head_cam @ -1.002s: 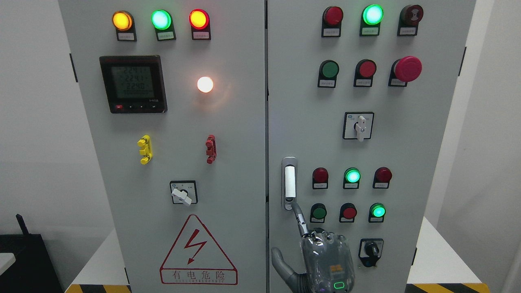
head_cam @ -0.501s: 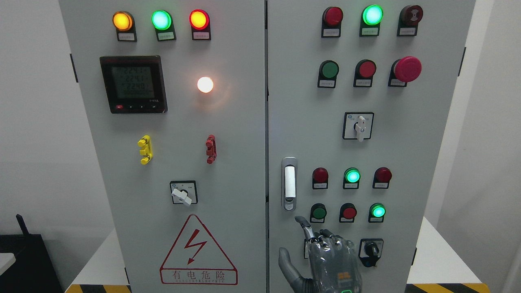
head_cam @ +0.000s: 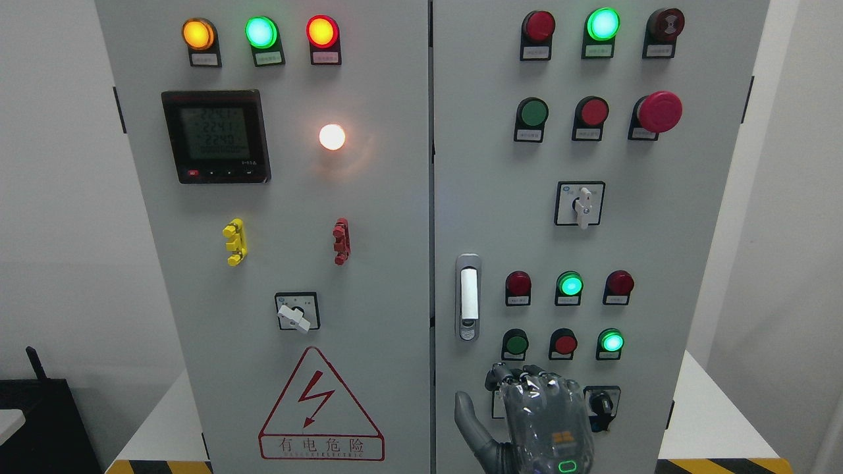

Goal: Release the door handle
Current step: 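Move the right hand up beside the silver latch handle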

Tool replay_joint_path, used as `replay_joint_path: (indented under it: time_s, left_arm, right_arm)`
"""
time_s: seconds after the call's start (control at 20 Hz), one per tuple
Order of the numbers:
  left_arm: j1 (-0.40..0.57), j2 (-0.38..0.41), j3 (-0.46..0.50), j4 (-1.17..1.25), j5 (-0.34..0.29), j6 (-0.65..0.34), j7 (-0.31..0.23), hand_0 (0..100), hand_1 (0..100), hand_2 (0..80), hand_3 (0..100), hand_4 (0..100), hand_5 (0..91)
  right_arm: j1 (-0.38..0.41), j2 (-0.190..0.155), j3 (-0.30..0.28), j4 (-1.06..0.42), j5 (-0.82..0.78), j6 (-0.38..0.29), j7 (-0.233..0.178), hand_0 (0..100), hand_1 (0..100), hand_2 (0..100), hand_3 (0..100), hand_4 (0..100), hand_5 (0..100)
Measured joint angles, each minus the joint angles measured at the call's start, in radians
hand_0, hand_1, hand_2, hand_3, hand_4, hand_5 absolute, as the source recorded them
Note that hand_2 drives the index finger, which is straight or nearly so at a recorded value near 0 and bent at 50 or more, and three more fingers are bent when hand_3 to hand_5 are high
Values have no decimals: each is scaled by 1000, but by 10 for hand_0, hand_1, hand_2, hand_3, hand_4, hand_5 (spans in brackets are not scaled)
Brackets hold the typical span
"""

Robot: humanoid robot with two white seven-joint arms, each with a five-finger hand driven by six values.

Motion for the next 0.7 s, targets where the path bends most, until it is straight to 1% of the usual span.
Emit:
replay_joint_path:
  time_s: [0.15, 0.35, 0.5, 0.7]
  left_arm:
    - [0, 0, 0, 0, 0, 0, 0, 120, 389, 0, 0, 0, 0]
    - [0, 0, 0, 0, 0, 0, 0, 120, 389, 0, 0, 0, 0]
    - [0, 0, 0, 0, 0, 0, 0, 120, 389, 0, 0, 0, 0]
    - [0, 0, 0, 0, 0, 0, 0, 120, 389, 0, 0, 0, 0]
  right_arm:
    - [-10, -1, -2, -11, 27, 0, 24, 314, 0, 944, 1000, 919, 918]
    - [-20, -2, -5, -22, 54, 0, 42, 232, 0, 986, 1000, 932, 931]
    - [-35, -3, -7, -28, 70, 4, 55, 200, 0, 989, 1000, 964, 940]
    - [-59, -3, -11, -32, 85, 8, 70, 186, 0, 986, 1000, 988, 943]
